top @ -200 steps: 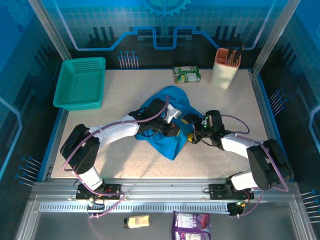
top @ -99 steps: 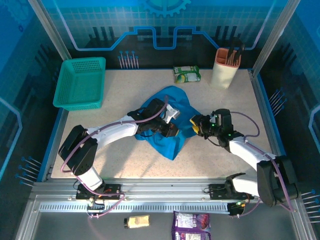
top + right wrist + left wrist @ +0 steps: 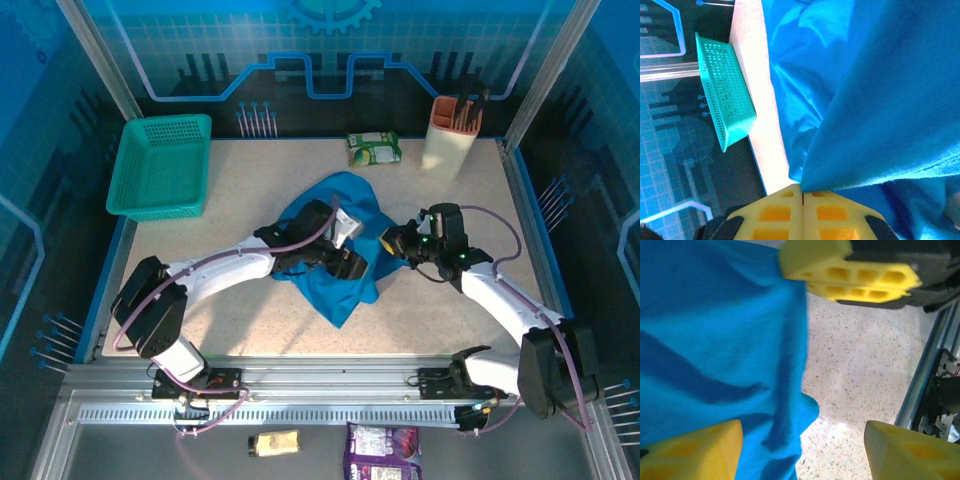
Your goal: Fold the inside-out t-shirt
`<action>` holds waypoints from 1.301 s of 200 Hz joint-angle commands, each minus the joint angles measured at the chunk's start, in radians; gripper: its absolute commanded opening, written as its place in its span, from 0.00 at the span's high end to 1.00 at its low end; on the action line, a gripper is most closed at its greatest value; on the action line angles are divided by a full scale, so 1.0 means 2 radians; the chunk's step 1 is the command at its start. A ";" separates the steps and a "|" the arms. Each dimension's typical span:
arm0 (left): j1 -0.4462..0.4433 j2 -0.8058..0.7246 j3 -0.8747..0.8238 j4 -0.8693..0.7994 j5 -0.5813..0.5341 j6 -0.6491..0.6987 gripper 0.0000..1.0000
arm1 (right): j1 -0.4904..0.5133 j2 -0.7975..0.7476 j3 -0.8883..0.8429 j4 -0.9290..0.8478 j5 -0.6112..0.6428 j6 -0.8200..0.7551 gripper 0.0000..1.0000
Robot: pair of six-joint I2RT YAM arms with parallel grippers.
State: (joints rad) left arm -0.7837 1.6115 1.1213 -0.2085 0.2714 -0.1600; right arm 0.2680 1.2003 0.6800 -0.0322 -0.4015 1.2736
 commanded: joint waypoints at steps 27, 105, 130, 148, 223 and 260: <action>-0.056 0.037 0.037 -0.013 -0.209 -0.009 0.21 | 0.027 -0.009 0.042 -0.030 0.005 0.007 1.00; -0.066 0.057 0.036 -0.025 -0.268 0.015 0.69 | 0.006 -0.004 0.111 -0.088 0.026 -0.045 1.00; -0.042 0.022 -0.002 -0.013 -0.201 0.014 0.84 | -0.029 0.015 0.132 -0.104 0.022 -0.079 1.00; -0.014 -0.004 -0.027 0.002 -0.146 0.005 0.95 | -0.049 0.037 0.148 -0.107 0.009 -0.101 1.00; 0.057 -0.041 0.079 -0.069 -0.018 -0.018 1.00 | -0.044 0.064 0.232 -0.284 0.026 -0.335 0.59; 0.068 -0.038 0.135 -0.129 0.009 -0.018 1.00 | 0.008 -0.034 0.163 -0.287 0.060 -0.362 0.56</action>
State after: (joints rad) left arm -0.6640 1.5581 1.3239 -0.3420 0.2047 -0.1852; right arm 0.2085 1.2617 1.0813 -0.5266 -0.3382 0.6548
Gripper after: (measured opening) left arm 0.056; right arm 0.476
